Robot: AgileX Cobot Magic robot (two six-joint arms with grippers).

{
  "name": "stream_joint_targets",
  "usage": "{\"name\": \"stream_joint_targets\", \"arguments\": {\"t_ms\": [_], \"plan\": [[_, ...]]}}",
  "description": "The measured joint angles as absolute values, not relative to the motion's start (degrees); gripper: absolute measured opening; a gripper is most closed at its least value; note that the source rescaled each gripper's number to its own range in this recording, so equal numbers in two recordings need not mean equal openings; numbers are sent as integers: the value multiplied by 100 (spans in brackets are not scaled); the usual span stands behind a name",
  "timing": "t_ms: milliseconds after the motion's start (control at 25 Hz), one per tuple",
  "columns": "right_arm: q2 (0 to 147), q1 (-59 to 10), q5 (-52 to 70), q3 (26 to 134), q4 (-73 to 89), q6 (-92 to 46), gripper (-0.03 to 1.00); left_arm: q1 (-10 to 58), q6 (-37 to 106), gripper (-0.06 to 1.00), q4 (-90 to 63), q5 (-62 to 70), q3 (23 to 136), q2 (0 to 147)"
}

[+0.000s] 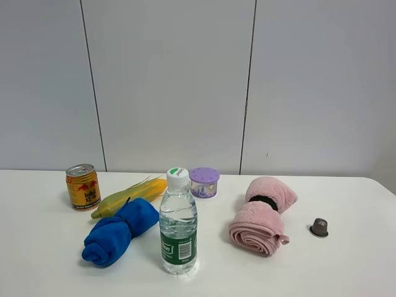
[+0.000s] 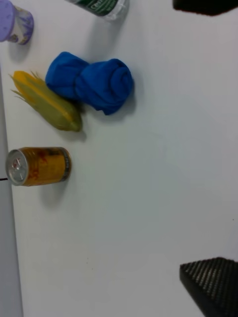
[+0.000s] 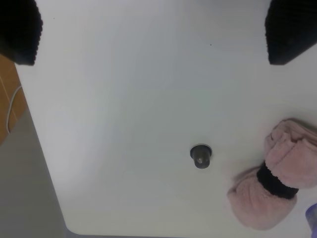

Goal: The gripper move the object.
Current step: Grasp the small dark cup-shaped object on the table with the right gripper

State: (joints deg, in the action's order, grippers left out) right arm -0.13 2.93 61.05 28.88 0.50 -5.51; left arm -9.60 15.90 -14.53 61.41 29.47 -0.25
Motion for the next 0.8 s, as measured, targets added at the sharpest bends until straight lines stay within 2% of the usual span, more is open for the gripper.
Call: {"name": "stream_joint_targets", "arguments": {"t_ms": [800], "plan": [[-13,293,6105,2888,50,-551,98,-960,1590,100,-1453,6141,2947,-25]]}}
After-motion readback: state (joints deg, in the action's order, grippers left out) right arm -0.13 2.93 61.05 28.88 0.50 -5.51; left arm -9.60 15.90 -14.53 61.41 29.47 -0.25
